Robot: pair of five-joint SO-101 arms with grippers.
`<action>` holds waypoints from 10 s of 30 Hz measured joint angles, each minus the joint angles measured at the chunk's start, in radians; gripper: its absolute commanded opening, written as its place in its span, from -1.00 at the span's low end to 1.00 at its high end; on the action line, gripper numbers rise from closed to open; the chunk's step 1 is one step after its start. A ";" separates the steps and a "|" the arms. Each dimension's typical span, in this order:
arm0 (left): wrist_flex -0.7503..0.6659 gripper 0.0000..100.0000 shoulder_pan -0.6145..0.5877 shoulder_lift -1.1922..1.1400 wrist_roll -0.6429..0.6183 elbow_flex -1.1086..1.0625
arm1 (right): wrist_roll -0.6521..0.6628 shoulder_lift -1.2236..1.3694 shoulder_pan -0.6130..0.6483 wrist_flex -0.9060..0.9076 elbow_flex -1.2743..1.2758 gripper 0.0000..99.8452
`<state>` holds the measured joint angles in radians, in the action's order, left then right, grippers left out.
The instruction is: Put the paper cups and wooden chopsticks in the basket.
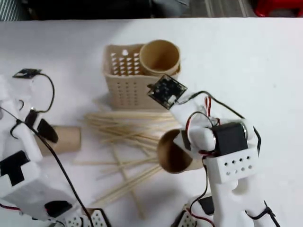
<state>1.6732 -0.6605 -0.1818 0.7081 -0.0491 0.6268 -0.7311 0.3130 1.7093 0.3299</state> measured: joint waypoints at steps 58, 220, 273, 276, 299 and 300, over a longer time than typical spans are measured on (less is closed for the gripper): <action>0.107 -0.96 0.232 0.493 -0.196 0.006 | -0.623 0.163 0.026 -0.466 -0.537 -0.96; -0.482 -0.77 0.347 1.293 -0.354 -0.910 | -0.060 0.795 -0.238 -0.591 0.058 -0.53; -0.560 -0.77 0.347 1.297 -0.361 -1.002 | -0.057 0.331 -0.313 -0.781 0.694 -0.53; -0.560 -0.77 0.347 1.297 -0.361 -1.002 | -0.057 0.396 -0.313 -0.824 0.695 -0.53; -0.644 -0.77 0.347 1.297 -0.361 -1.146 | 0.041 0.462 -0.483 -0.746 0.575 -0.97; -0.646 -0.77 0.347 1.297 -0.361 -1.146 | 0.041 0.425 -0.499 -0.720 0.574 -0.97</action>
<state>1.0273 -0.3138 1.1147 0.3475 -1.1953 0.6682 -0.3061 -0.1857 0.9897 0.9037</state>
